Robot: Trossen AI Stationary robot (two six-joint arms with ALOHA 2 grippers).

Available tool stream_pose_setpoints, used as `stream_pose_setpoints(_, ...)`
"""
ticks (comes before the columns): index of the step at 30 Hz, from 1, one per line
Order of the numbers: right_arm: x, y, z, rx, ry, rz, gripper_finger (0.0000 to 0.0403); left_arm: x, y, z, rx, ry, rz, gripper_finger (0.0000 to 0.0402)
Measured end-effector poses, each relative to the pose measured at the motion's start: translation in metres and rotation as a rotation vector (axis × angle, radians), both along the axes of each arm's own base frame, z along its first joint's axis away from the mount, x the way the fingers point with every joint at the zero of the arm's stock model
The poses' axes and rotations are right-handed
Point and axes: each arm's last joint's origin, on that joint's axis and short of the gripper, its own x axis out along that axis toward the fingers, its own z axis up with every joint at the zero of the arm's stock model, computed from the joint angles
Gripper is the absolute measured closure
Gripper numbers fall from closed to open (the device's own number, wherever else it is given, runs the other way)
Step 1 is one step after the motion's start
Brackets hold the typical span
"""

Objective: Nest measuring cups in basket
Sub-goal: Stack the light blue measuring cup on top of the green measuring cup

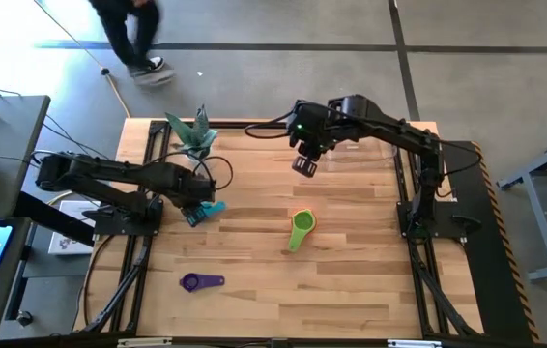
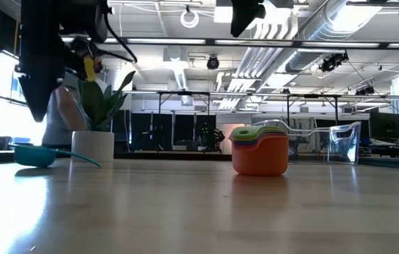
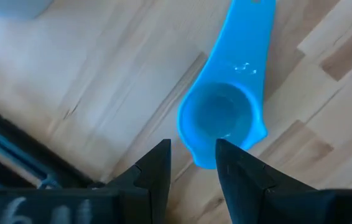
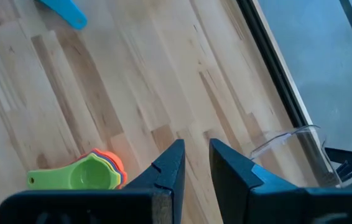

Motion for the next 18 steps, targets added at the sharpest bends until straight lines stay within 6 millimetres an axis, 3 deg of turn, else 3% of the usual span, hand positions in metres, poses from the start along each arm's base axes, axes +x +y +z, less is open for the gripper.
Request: stream_pose_setpoints(18, 0.0, -0.002, -0.001, 0.009, -0.004, -0.027, 0.0337, 0.021, 0.022, -0.041, -0.017, 0.151, -0.045, 0.0287)
